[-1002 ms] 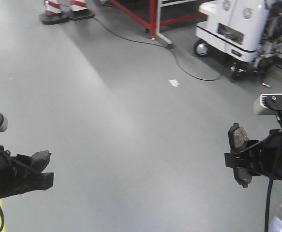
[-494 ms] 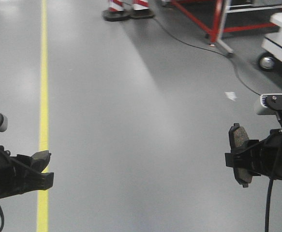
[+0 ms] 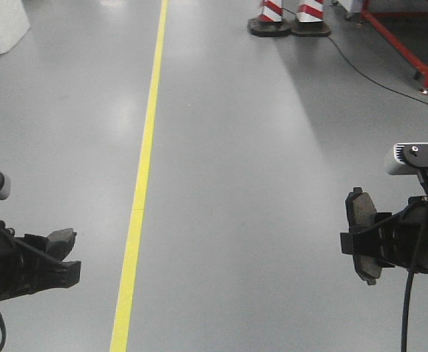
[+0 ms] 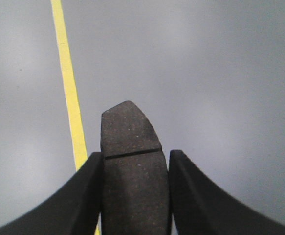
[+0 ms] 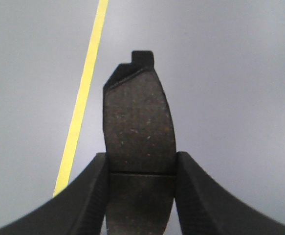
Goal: Move and align brake pads A on conveyor
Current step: 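Drive along the yellow floor line toward the traffic cones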
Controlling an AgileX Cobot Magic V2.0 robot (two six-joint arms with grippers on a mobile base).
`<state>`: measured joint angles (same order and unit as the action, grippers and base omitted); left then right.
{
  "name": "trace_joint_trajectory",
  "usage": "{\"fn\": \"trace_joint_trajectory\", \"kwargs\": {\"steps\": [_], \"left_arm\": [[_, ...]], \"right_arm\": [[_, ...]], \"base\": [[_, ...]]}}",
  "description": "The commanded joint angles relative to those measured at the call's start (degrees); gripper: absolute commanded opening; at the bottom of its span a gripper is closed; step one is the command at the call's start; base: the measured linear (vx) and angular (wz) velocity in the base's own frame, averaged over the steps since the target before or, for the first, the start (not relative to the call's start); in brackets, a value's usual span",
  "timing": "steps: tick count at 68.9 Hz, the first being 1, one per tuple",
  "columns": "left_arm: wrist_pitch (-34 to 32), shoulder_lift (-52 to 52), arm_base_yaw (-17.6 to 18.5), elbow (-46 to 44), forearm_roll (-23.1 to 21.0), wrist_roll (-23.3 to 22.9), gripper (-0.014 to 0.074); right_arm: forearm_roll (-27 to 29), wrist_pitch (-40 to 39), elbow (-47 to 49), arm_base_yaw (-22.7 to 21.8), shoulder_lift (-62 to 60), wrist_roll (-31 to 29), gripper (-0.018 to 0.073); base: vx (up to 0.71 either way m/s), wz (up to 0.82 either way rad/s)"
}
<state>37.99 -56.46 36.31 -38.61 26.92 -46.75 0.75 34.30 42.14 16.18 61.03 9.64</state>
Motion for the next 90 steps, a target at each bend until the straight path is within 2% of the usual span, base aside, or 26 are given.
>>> {"fn": "trace_joint_trajectory", "kwargs": {"steps": [1,40,90], "left_arm": [[-3.0,0.7,0.3,-1.4,1.7,-0.3,0.0072],[-3.0,0.7,0.3,-1.4,1.7,-0.3,0.0072],[-3.0,0.7,0.3,-1.4,1.7,-0.3,0.0072]], "right_arm": [[-0.2,-3.8,1.7,-0.2,-1.0,-0.3,0.006],[-0.2,-3.8,1.7,-0.2,-1.0,-0.3,0.006],[-0.2,-3.7,1.7,-0.2,-1.0,-0.3,0.006]], "base": [[0.2,0.29],[0.29,0.06],[0.44,-0.01]]}}
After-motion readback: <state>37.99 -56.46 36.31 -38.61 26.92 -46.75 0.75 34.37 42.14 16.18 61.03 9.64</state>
